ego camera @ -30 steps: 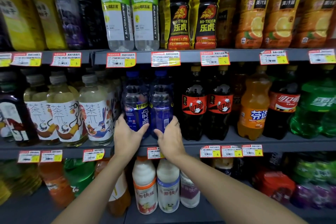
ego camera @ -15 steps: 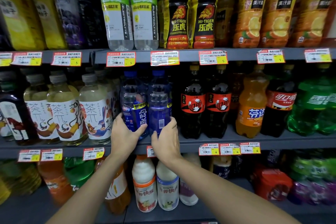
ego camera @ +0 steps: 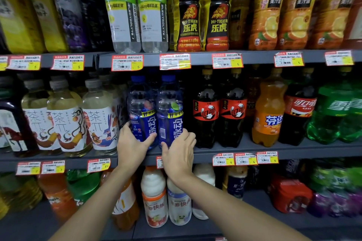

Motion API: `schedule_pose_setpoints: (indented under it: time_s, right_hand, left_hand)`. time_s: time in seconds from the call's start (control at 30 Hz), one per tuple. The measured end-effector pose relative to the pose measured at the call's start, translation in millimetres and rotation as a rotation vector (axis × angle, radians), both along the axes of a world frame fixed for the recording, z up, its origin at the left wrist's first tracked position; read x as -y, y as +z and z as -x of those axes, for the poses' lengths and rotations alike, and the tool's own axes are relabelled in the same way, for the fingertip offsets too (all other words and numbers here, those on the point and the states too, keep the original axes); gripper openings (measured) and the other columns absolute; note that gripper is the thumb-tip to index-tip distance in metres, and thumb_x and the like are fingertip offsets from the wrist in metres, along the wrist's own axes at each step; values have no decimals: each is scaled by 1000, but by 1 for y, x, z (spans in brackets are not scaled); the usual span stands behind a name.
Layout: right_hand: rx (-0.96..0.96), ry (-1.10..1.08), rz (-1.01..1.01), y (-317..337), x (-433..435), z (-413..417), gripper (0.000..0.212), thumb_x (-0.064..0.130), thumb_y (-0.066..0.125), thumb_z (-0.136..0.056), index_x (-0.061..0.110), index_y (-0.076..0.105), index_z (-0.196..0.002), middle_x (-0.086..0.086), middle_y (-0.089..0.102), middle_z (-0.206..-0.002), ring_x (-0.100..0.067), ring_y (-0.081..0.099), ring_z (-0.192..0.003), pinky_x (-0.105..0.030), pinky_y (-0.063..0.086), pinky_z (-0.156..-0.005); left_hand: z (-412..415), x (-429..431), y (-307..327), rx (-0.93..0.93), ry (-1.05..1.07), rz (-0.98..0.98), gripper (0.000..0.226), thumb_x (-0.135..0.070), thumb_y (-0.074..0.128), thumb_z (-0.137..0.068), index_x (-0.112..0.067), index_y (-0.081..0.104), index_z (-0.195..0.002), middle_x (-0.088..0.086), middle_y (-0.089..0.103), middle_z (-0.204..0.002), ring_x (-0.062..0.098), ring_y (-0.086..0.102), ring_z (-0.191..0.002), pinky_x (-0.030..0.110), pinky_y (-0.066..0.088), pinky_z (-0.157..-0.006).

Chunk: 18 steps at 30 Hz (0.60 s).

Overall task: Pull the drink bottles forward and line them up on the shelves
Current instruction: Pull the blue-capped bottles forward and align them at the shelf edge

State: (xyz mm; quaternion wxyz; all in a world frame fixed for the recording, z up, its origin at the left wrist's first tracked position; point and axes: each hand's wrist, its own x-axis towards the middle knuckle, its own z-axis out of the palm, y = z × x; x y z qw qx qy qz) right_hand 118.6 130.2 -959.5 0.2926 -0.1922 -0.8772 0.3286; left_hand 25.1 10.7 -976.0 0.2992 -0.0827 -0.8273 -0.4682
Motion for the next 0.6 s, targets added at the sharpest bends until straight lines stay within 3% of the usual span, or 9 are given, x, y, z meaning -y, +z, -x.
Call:
schedule_pose_setpoints:
  time_s: [0.17, 0.33, 0.47, 0.6]
  right_hand:
    - [-35, 65, 53, -3, -1, -4, 58, 34, 68, -93, 10, 34, -133, -7, 39, -138, -23, 47, -126, -34, 46, -101]
    - [-64, 90, 134, -1, -5, -1, 59, 34, 75, -89, 10, 35, -125, -8, 48, -130, -24, 55, -119, -35, 48, -96]
    - [-158, 168, 321, -9, -2, -3, 68, 20, 72, -89, 9, 29, -141, -9, 48, -136, -23, 53, -124, -38, 47, -103]
    - [-121, 198, 260, -10, -9, -2, 80, 24, 69, -91, 11, 21, -153, -6, 46, -143, -21, 44, -133, -39, 40, -112]
  left_hand:
    - [1, 1, -1, 6, -4, -2, 89, -52, 85, -67, -12, 46, -137, 6, 59, -128, 22, 59, -115, 43, 51, -97]
    - [2, 2, -1, 14, -17, -8, 88, -54, 85, -67, -15, 46, -136, 4, 60, -127, 20, 61, -112, 43, 53, -96]
    - [1, 4, 0, 23, -53, -22, 86, -52, 86, -68, -17, 46, -136, 2, 62, -126, 18, 62, -111, 45, 53, -96]
    - [-7, 4, -7, -22, -89, -60, 86, -45, 88, -69, -18, 45, -139, 2, 60, -128, 16, 59, -115, 43, 52, -98]
